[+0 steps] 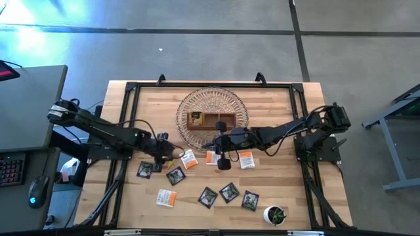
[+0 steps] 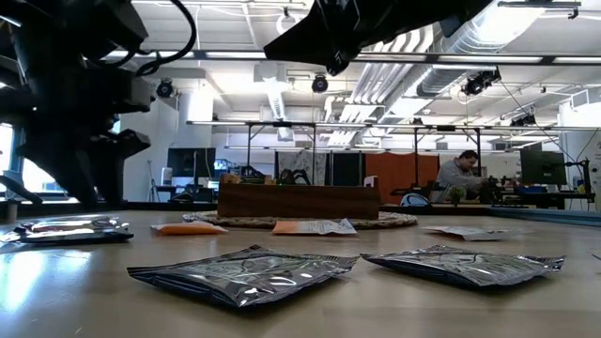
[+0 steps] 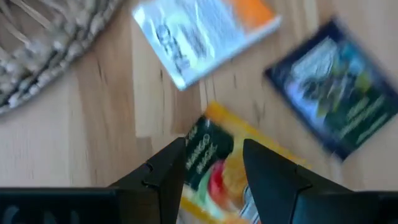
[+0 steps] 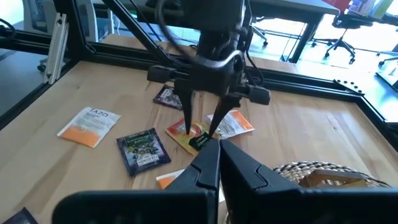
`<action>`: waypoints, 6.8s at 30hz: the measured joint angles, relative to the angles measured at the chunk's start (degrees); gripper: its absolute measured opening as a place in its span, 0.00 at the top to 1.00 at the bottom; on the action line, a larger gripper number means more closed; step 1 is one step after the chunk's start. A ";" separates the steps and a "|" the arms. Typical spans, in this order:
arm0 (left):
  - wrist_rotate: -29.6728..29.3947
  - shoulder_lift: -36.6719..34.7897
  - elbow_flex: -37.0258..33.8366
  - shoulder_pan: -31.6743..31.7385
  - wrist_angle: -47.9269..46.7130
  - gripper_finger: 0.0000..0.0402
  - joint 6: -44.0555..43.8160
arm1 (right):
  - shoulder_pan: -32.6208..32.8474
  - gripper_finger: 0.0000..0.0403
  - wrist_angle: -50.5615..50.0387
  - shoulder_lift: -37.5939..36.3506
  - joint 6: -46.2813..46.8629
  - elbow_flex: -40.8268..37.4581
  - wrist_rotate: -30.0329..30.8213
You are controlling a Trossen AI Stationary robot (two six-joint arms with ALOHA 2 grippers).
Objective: Pick & Place Tea
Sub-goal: Put the yellow tea bag into the left section of the wooden organizer
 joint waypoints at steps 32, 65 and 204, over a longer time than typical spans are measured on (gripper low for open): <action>-3.01 14.12 0.02 0.02 19.15 0.61 -25.07 | 0.00 1.00 -0.91 0.00 -1.24 0.00 -0.02; 1.62 20.95 8.96 0.04 6.28 0.60 -5.94 | 4.46 1.00 10.71 24.66 3.68 11.85 -4.69; -28.25 28.50 39.43 21.01 -16.13 0.91 29.42 | 2.84 1.00 -46.24 5.20 9.27 11.32 5.48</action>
